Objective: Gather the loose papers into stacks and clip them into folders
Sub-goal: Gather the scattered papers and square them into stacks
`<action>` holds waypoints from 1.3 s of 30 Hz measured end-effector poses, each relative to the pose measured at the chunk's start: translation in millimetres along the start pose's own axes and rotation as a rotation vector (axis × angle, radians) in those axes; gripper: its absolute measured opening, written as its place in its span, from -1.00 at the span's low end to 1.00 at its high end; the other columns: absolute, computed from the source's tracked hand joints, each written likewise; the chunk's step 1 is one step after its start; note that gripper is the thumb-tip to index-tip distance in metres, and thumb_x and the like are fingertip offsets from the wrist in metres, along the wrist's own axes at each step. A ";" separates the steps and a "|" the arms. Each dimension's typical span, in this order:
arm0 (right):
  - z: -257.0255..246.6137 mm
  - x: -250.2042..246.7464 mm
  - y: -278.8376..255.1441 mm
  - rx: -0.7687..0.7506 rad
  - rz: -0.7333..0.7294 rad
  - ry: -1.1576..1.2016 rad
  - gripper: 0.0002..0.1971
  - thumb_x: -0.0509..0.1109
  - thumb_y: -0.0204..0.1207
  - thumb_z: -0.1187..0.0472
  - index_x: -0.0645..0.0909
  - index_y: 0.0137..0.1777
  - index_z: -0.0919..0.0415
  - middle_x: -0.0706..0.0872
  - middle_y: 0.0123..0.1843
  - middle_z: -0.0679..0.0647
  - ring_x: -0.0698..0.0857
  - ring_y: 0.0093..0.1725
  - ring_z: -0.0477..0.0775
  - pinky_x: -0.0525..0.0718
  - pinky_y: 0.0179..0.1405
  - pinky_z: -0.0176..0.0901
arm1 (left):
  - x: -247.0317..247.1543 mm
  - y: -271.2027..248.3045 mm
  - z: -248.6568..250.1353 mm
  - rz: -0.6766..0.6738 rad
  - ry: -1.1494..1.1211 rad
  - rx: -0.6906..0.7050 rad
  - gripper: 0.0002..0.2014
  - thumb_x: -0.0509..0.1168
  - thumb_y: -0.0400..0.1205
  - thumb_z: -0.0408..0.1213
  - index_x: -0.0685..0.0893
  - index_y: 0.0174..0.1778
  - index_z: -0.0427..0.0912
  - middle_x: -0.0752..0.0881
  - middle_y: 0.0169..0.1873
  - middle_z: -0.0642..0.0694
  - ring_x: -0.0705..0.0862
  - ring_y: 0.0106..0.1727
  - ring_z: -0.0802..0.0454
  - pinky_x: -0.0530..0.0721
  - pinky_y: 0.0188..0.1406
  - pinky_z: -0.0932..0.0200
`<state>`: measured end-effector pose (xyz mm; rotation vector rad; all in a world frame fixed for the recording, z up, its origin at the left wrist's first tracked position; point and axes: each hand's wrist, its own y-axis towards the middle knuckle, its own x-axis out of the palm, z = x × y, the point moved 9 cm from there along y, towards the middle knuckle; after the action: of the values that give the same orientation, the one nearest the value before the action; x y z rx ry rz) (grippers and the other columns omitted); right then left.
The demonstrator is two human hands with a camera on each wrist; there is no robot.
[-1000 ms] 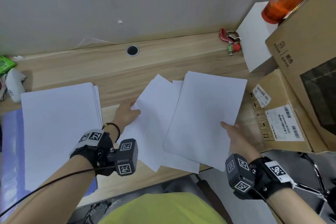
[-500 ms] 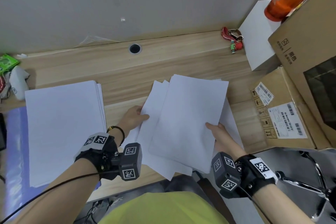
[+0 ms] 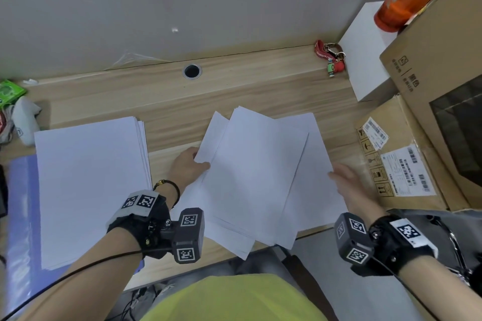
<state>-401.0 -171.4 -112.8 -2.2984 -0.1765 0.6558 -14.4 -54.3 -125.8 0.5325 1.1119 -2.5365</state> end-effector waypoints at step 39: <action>-140.6 -14.4 -31.8 -0.345 0.113 0.001 -0.88 0.24 0.65 0.30 0.60 0.08 0.15 0.71 -0.03 0.06 0.66 -0.16 0.01 0.60 -0.21 -0.20 | -39.3 5.6 -64.7 0.217 -0.210 -0.130 -0.61 0.32 0.64 -0.35 0.55 0.40 -0.34 0.68 0.26 -0.29 0.64 0.27 -0.30 0.60 0.29 -0.13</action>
<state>-340.4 -239.3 0.0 -2.6553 -0.1706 0.7279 35.8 -3.9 -152.0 0.3249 1.0706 -2.2563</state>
